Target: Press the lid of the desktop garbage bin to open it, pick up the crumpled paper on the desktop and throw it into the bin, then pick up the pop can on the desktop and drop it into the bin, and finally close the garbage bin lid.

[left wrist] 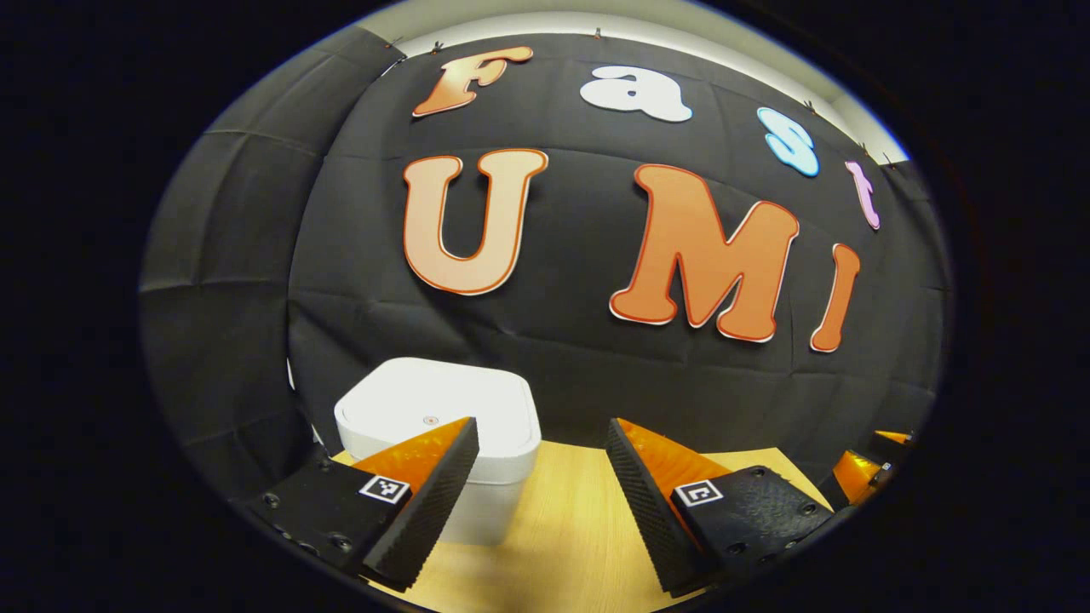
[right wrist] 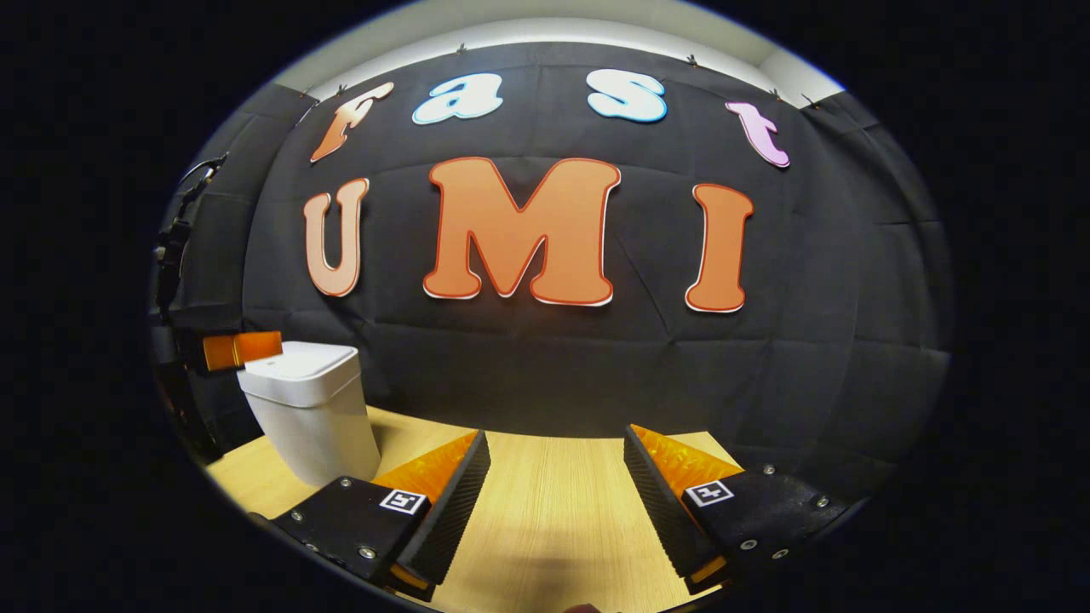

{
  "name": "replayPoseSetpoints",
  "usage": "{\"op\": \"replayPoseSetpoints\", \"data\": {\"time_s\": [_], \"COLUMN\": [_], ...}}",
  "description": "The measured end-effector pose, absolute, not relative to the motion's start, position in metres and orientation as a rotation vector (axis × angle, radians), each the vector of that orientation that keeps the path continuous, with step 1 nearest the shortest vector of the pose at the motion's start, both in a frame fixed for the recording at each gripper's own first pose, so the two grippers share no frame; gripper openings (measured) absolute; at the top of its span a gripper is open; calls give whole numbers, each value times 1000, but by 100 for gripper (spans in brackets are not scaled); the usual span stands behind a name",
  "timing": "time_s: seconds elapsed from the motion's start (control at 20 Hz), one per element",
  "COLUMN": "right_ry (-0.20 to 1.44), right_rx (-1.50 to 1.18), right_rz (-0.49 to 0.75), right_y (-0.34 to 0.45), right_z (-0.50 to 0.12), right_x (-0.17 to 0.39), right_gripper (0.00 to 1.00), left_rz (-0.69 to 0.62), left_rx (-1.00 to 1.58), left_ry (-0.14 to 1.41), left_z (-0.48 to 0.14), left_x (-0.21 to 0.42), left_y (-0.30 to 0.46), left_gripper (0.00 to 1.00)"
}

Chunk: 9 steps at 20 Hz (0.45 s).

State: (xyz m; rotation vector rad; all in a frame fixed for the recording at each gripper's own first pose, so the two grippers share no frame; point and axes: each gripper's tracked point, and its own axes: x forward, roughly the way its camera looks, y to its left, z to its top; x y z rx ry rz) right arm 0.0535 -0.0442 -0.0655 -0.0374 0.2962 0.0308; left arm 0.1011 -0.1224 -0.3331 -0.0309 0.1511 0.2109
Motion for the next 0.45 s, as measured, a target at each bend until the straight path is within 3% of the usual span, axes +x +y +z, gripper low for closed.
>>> {"op": "replayPoseSetpoints", "data": {"time_s": [0.45], "right_ry": [289], "right_rx": [-56], "right_rz": [67], "right_y": [-25], "right_z": [-73], "right_x": [47], "right_gripper": [94], "left_rz": [29], "left_rx": [34], "left_ry": [209], "left_z": [-367], "left_x": [82], "left_y": [-229], "left_gripper": [98]}}
